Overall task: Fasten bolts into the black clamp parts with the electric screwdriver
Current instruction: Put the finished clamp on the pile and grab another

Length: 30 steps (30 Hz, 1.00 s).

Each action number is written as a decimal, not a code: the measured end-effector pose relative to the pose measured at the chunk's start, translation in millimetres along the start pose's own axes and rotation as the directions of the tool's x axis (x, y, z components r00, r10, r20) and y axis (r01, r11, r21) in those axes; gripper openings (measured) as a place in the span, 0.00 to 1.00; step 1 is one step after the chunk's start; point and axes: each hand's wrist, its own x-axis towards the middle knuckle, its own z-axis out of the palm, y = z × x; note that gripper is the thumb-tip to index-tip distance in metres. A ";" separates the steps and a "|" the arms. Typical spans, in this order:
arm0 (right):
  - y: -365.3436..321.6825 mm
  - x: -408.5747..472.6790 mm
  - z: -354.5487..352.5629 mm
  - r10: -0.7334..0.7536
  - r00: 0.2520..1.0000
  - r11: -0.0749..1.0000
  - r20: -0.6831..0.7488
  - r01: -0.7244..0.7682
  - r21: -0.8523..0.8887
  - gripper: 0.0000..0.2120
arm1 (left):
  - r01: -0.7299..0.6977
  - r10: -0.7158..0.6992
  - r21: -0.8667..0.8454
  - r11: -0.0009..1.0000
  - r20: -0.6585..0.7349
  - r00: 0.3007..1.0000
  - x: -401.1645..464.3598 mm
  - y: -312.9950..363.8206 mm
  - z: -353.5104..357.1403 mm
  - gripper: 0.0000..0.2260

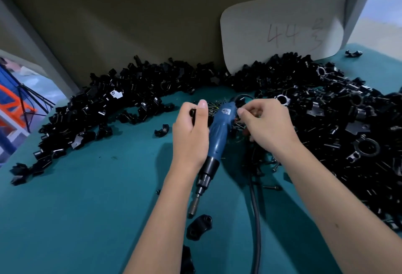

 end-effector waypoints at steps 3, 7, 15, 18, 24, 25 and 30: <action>-16.0 -9.0 -9.4 -0.003 0.991 0.957 0.135 -0.037 0.289 0.15 | -0.033 0.031 0.020 0.999 0.083 0.996 -5.7 7.6 15.2 0.18; -25.8 -10.1 -27.5 -0.146 0.973 0.972 0.177 0.108 0.209 0.09 | -0.038 0.032 0.104 0.994 0.065 0.997 -1.7 24.8 41.7 0.20; -0.1 12.4 -111.1 -0.086 0.986 0.952 -0.144 0.039 -0.303 0.13 | -0.184 0.149 0.197 0.963 0.180 0.972 6.6 62.1 115.8 0.25; 5.0 18.7 -142.6 -0.016 0.983 0.915 -0.182 -0.059 -0.400 0.17 | -0.222 0.163 0.211 0.952 0.265 0.950 3.4 71.8 142.4 0.28; -0.5 34.6 -163.3 -0.040 0.933 0.934 -0.357 -0.092 -0.346 0.05 | -0.172 0.075 0.283 0.943 0.323 0.944 4.1 57.4 160.2 0.23; -3.4 40.6 -158.7 -0.046 0.945 0.923 -0.322 -0.083 -0.375 0.04 | -0.163 0.053 0.324 0.932 0.323 0.945 5.3 52.6 158.6 0.17; -12.3 97.5 -114.1 -0.014 1.000 0.797 -0.012 0.004 -0.604 0.07 | -0.218 0.070 0.515 0.829 0.291 0.954 27.8 48.2 140.9 0.07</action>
